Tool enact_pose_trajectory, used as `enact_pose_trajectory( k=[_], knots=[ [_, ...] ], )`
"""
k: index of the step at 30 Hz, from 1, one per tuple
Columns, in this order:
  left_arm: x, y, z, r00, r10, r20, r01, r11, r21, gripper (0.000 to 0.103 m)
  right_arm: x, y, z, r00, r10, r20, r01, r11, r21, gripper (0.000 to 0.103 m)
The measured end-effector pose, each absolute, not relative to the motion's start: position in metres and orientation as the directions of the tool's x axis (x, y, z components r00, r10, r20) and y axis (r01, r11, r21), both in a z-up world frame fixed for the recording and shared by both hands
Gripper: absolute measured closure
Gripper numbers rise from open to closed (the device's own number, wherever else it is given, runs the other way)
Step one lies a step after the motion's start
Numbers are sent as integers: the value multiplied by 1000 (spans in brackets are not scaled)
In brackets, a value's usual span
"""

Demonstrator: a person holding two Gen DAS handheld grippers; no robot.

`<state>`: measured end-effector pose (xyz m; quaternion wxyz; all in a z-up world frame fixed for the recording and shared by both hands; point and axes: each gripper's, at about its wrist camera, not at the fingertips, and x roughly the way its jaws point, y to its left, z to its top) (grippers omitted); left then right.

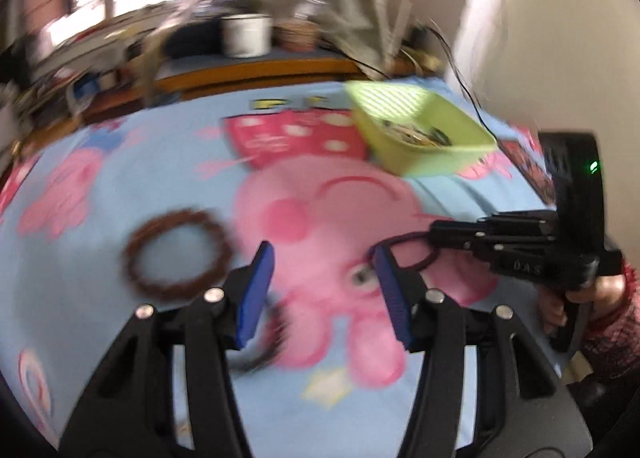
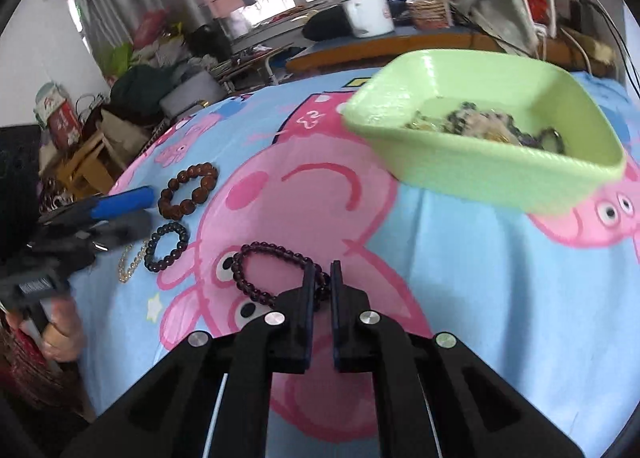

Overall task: Organize jewelry
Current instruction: 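Grasp the black bead bracelet with the right tool, then carry the black bead bracelet over the green basket and open the right tool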

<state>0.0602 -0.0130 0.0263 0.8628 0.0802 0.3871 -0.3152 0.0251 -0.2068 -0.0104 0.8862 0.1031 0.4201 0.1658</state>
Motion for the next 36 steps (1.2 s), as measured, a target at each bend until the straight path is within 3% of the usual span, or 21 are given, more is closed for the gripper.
enact_pose_trajectory(
  k=[5,8,10,11,12,15,20,29,31,32,33,36],
  knots=[
    [76,-59,3,435,-429,-792,632,772,-71,52,17,-201,-5,594,350,-725,-245,936,251,103],
    [72,-68,-13,382,-418,-824,658,749,-74,77,18,-198,-9,588,355,-727,-271,933,236,103],
    [64,-72,-13,418,-406,-813,670,742,-26,84,19,-195,-11,572,378,-728,-290,924,251,103],
    [62,-72,-13,406,-415,-814,679,733,-35,94,20,-195,-11,568,385,-727,-297,920,254,103],
    [63,-71,-13,386,-430,-816,683,728,-61,96,20,-194,-10,563,394,-726,-307,916,259,103],
    [68,-68,-11,355,-454,-817,671,732,-116,96,20,-191,-8,550,429,-717,-349,898,270,103],
    [75,-77,24,329,-558,-762,696,689,-204,96,15,-213,21,637,456,-622,-335,890,310,103],
    [125,-142,86,376,-632,-678,738,646,-193,96,48,-276,79,790,344,-508,-219,932,290,103],
    [142,-157,86,425,-601,-676,715,682,-157,90,68,-289,76,802,330,-498,-177,927,330,103],
    [156,-168,84,463,-565,-683,685,717,-129,75,80,-295,74,809,313,-498,-144,926,348,103],
    [167,-173,83,480,-543,-689,664,738,-120,71,91,-300,73,818,281,-501,-102,929,355,103],
    [189,-166,84,478,-528,-702,602,779,-176,71,98,-316,76,850,226,-476,-24,919,393,103]
  ],
)
